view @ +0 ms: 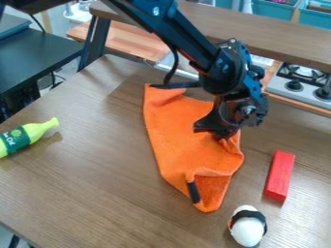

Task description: Unfolding The Cloth From The Top To Bottom

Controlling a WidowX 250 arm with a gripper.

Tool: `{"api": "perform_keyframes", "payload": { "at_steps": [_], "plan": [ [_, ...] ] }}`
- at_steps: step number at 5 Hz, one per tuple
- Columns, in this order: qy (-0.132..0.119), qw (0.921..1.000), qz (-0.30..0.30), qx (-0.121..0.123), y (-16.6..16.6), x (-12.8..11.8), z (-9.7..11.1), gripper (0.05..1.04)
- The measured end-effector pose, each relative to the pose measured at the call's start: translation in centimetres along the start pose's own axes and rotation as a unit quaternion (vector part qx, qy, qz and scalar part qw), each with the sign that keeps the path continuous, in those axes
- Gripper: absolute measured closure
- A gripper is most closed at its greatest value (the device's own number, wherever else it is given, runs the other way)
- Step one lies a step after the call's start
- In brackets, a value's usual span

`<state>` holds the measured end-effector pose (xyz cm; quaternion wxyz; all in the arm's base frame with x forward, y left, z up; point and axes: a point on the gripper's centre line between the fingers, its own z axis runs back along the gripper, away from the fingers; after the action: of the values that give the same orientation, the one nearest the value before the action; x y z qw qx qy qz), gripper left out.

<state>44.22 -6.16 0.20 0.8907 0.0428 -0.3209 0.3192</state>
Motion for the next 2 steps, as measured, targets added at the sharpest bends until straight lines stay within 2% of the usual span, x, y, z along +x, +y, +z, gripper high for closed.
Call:
{"api": "perform_keyframes", "payload": {
  "at_steps": [1, 2],
  "plan": [
    [0.004, 1.0000, -0.002, -0.005, -0.13, -0.09, -0.02, 1.012],
    [0.011, 0.9999, 0.007, -0.010, 0.48, 0.14, 0.07, 1.034]
  ]
}}
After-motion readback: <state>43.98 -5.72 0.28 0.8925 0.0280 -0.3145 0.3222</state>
